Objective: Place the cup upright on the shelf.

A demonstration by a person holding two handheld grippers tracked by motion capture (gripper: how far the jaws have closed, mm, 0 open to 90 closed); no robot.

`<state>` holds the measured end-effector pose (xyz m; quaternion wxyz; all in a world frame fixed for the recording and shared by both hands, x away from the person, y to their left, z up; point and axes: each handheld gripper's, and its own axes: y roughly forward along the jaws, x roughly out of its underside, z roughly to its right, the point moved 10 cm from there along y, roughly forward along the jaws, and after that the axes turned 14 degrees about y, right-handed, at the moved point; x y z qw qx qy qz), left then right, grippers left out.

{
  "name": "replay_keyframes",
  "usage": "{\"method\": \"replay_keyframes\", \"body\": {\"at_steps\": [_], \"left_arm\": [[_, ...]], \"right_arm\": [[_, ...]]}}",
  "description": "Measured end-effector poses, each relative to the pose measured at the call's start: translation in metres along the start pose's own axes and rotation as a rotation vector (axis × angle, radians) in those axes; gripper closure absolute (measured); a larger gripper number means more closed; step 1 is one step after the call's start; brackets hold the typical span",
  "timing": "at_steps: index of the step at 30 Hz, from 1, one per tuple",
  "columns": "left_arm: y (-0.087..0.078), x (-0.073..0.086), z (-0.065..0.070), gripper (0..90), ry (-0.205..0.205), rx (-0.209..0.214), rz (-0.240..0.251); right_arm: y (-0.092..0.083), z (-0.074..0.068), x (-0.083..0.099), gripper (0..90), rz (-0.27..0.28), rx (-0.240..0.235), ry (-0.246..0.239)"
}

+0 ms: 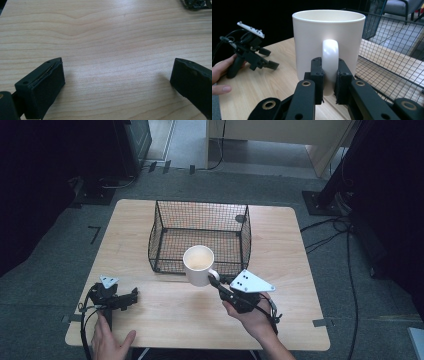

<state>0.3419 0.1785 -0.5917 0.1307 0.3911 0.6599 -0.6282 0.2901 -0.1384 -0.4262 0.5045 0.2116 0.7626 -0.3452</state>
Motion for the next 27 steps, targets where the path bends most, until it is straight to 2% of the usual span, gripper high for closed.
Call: {"method": "replay_keyframes", "body": {"at_steps": [10, 27], "left_arm": [[0.0, 0.0, 0.0, 0.0, 0.0, 0.001, 0.0], [0.0, 0.0, 0.0, 0.0, -0.001, 0.002, -0.001]], "right_arm": [[0.008, 0.003, -0.024, 80.8, 0.031, 0.021, -0.015], [0.044, 0.029, -0.046, 80.8, 0.031, 0.077, 0.005]]}}
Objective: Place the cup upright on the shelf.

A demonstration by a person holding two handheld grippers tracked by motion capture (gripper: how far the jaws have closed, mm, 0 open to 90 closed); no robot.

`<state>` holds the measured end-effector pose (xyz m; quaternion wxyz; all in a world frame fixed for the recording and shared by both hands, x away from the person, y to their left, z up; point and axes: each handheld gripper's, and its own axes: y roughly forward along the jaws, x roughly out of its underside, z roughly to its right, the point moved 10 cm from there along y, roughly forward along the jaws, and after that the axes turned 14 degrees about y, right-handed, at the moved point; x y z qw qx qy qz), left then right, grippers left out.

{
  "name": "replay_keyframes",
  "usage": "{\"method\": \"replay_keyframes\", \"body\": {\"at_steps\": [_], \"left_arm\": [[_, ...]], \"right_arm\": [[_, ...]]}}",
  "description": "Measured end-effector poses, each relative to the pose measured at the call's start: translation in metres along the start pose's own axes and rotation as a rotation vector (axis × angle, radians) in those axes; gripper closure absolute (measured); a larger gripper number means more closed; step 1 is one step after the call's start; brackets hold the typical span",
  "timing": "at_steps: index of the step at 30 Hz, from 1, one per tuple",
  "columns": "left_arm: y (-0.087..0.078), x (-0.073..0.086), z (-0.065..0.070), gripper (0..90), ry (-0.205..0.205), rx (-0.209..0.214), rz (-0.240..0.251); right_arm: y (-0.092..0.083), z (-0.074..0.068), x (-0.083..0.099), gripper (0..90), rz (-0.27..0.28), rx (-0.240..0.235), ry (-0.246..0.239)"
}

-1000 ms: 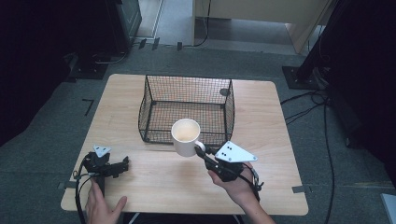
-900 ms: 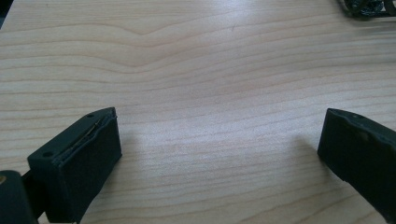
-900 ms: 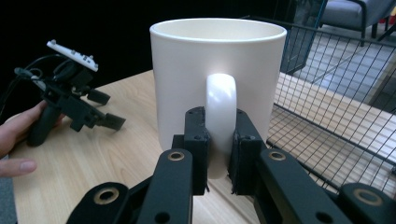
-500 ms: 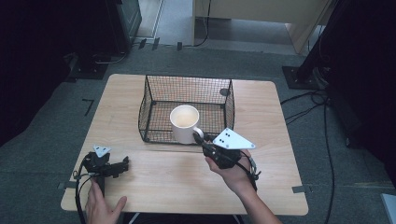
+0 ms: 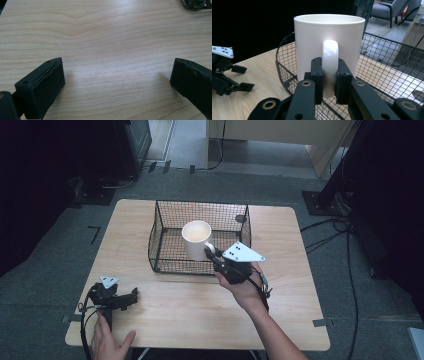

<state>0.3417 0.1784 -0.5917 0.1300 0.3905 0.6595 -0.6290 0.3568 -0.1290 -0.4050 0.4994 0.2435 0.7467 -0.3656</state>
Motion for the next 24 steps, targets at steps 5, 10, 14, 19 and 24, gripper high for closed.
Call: {"method": "replay_keyframes", "body": {"at_steps": [5, 10, 14, 19, 24], "left_arm": [[0.0, 0.0, 0.0, 0.0, 0.0, 0.0, 0.0], [0.0, 0.0, 0.0, 0.0, 0.001, 0.001, -0.001], [0.0, 0.0, 0.0, 0.0, 0.0, -0.001, 0.001], [0.0, 0.0, 0.0, 0.0, 0.001, -0.001, 0.001], [0.0, 0.0, 0.0, 0.0, 0.002, -0.001, 0.0]], "right_arm": [[0.011, 0.006, -0.003, 80.8, -0.01, 0.013, -0.005], [0.025, 0.016, -0.005, 80.8, -0.022, 0.033, -0.012], [0.036, 0.025, -0.006, 80.8, -0.029, 0.041, -0.016], [0.047, 0.034, -0.006, 80.8, -0.037, 0.046, -0.011], [0.063, 0.043, -0.006, 80.8, -0.057, 0.054, -0.007]]}}
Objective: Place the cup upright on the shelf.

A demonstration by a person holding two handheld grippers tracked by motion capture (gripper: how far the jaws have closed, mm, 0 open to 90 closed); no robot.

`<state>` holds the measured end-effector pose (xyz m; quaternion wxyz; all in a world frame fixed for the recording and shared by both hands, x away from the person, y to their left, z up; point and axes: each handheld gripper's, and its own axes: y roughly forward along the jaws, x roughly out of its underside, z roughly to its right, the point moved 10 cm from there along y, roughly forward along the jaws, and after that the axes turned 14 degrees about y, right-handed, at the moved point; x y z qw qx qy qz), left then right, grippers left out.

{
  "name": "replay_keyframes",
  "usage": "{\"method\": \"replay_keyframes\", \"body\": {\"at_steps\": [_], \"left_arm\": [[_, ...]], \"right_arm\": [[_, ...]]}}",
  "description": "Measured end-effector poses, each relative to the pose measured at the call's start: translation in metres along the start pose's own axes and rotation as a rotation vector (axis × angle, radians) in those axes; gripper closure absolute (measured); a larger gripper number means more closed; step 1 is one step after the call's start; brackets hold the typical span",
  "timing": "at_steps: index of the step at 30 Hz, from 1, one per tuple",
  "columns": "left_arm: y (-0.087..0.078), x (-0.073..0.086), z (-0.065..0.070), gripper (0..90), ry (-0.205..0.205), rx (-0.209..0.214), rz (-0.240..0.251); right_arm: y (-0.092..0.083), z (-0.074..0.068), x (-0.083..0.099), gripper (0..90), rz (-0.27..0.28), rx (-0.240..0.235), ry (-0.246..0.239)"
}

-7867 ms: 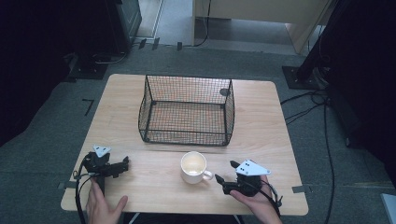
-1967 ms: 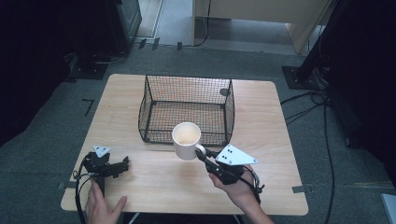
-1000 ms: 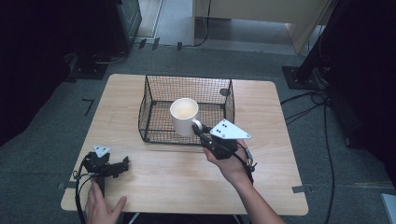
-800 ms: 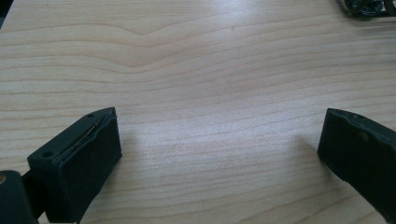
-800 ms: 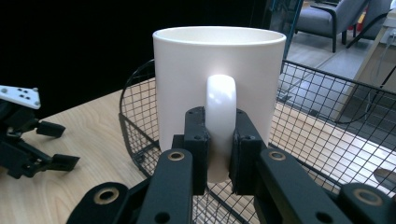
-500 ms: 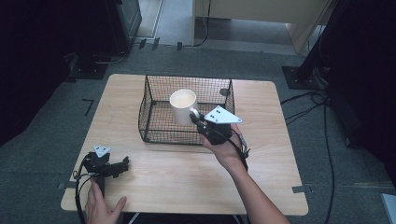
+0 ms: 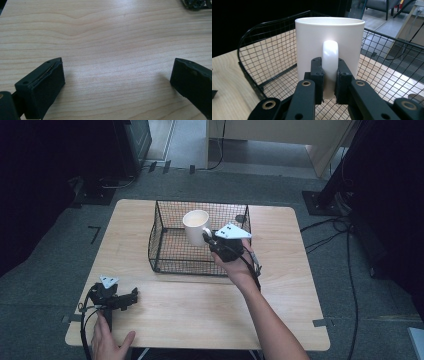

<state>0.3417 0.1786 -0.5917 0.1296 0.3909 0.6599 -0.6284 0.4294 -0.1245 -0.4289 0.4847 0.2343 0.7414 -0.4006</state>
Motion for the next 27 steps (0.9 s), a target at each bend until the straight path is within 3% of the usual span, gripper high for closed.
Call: {"method": "replay_keyframes", "body": {"at_steps": [10, 13, 22, 27], "left_arm": [[0.0, 0.0, 0.0, 0.0, 0.0, 0.0, 0.0], [0.0, 0.0, 0.0, 0.0, 0.0, 0.0, -0.001], [0.0, 0.0, 0.0, 0.0, 0.0, 0.001, -0.001], [0.0, 0.0, 0.0, 0.0, 0.0, 0.001, -0.001]], "right_arm": [[0.02, 0.01, -0.008, 80.8, -0.022, -0.008, -0.026], [0.028, 0.011, -0.007, 80.8, -0.032, -0.03, -0.032], [0.053, 0.017, 0.003, 80.8, -0.076, -0.065, -0.079], [0.059, 0.021, 0.007, 80.8, -0.089, -0.074, -0.067]]}}
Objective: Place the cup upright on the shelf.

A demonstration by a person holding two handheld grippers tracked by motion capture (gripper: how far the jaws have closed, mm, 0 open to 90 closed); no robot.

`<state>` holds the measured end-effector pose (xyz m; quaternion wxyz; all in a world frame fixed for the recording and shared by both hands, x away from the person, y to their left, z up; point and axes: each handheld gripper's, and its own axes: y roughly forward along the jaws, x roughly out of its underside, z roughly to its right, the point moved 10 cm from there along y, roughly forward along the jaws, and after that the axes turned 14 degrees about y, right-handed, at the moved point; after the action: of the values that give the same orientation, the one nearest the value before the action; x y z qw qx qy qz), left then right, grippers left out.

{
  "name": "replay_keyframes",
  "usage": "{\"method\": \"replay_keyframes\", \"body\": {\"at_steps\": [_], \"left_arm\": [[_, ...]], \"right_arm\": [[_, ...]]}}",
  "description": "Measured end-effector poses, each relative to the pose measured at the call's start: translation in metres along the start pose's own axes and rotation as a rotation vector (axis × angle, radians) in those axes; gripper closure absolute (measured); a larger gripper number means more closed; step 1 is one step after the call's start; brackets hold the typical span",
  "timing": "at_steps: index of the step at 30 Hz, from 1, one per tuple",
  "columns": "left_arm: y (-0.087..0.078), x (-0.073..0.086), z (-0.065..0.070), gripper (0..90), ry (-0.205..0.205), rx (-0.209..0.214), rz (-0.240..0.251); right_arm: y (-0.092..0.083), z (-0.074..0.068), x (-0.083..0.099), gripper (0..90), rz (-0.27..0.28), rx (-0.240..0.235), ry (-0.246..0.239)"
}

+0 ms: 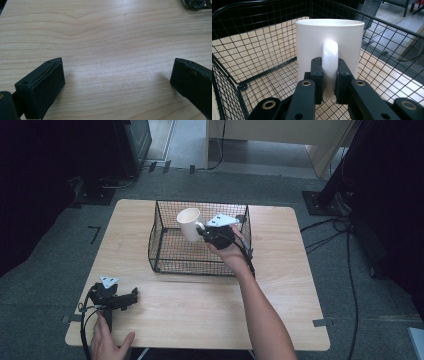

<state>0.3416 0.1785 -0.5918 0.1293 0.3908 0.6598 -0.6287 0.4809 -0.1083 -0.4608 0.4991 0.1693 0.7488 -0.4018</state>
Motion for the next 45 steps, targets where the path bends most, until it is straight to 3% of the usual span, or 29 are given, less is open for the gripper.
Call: {"method": "replay_keyframes", "body": {"at_steps": [20, 45], "left_arm": [[0.0, 0.0, 0.0, 0.0, 0.0, 0.0, 0.0], [0.0, 0.0, 0.0, 0.0, 0.0, 0.0, 0.0]], "right_arm": [[0.021, 0.004, 0.023, 80.8, -0.172, -0.01, -0.012], [0.027, 0.011, 0.034, 80.6, -0.231, 0.021, -0.003]]}}
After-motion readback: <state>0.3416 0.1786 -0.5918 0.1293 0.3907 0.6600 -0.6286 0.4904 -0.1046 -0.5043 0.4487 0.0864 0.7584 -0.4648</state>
